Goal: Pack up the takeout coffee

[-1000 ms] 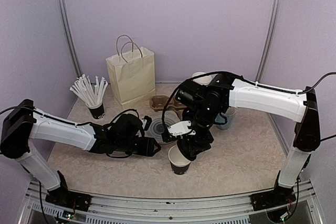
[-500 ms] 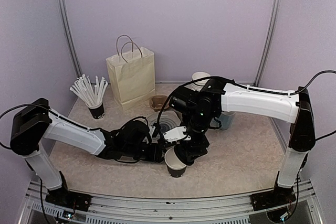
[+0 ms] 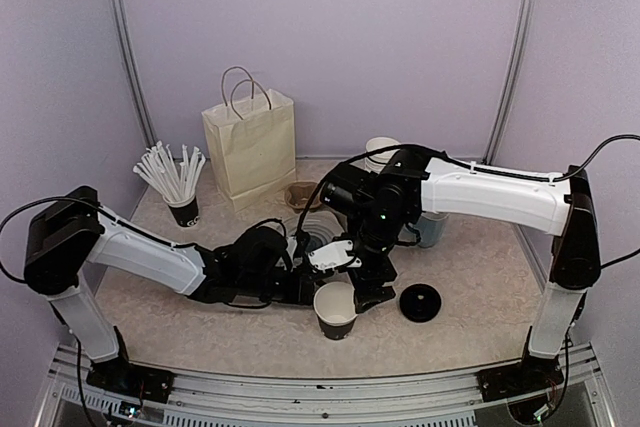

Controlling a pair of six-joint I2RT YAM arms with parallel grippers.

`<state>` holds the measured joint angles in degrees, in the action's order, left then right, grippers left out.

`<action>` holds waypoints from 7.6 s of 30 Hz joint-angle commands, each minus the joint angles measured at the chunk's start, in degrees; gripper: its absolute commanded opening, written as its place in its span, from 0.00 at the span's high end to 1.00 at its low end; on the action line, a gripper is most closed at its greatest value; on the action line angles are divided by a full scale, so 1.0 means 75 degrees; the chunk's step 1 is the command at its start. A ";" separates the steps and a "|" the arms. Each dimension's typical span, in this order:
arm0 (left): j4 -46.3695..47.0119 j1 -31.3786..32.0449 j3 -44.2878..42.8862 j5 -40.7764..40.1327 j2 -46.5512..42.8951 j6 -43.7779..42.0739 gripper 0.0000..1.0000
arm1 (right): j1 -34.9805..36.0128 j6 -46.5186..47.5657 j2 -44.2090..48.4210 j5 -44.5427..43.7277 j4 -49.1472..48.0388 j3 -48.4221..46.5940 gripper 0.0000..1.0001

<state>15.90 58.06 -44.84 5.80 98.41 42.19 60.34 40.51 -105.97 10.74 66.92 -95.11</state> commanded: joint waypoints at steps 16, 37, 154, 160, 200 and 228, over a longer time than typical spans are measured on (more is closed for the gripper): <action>-0.1064 -0.0363 -0.0772 -0.1631 -0.1469 -0.1521 0.36 | -0.2147 0.0702 0.4344 0.0073 -0.2009 0.4769 0.37; -0.1335 -0.0566 -0.1205 -0.2004 -0.1962 -0.2110 0.35 | -0.2346 0.1583 0.4208 -0.1362 -0.3718 0.7824 0.62; 0.3993 0.1540 -0.2113 -0.3042 -0.0395 -0.7867 0.14 | -0.4564 -0.7391 0.3059 1.0727 -0.9405 0.3999 0.97; 0.4231 0.1540 -0.2198 -0.2873 -0.0188 -0.7715 0.15 | -0.4564 -0.7446 0.3067 1.0679 -0.9483 0.4045 0.97; -0.8401 0.1282 -0.5855 -0.0810 -0.1035 -0.3457 0.33 | -0.5288 -0.1929 0.3597 0.5785 -0.4390 0.4502 0.39; -0.9438 0.1247 -0.6914 -0.0113 0.0961 -0.3542 0.35 | -0.3978 -0.1652 0.2804 0.5983 -0.4100 0.4857 0.39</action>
<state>-53.67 67.83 -94.59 4.16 104.22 16.82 29.95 27.03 -84.53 54.78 34.94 -59.27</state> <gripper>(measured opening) 0.700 0.607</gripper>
